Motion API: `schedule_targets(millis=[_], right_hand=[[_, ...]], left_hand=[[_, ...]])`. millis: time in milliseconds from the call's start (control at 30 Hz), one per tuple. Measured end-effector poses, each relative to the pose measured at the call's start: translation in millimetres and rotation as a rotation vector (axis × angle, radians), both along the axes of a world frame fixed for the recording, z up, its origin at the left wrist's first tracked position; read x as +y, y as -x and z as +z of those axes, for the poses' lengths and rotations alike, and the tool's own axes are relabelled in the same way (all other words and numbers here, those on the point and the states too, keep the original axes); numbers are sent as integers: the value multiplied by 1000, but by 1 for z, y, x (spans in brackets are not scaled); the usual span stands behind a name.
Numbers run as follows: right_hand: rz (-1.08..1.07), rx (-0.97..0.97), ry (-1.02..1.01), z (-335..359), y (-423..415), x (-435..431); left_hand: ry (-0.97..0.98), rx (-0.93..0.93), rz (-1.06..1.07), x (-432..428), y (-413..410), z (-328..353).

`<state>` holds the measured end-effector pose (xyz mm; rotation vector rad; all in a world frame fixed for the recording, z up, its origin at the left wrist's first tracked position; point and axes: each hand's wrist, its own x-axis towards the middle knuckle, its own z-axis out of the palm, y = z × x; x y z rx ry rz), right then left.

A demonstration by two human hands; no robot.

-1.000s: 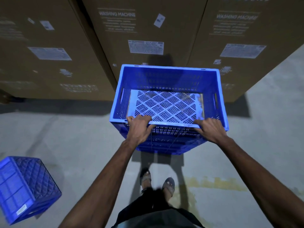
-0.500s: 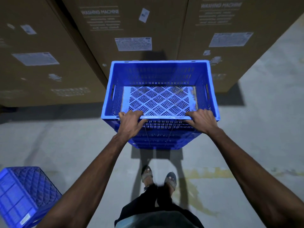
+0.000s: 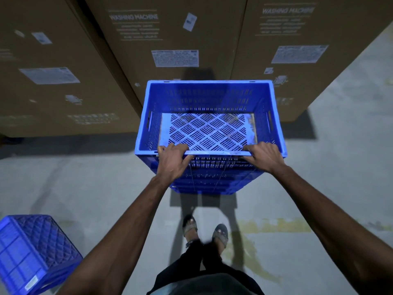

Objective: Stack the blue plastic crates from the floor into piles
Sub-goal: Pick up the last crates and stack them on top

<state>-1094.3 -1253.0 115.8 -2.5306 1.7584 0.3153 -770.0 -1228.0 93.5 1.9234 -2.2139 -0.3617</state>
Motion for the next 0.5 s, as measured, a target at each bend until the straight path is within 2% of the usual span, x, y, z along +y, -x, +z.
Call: schedule_targets(millis=[367, 500], right_hand=[[-55, -65, -130, 1, -1, -7], [-73, -130, -194, 4, -2, -5]], left_hand=[[-34, -37, -52, -6, -1, 8], [-137, -53, -61, -3, 0, 18]])
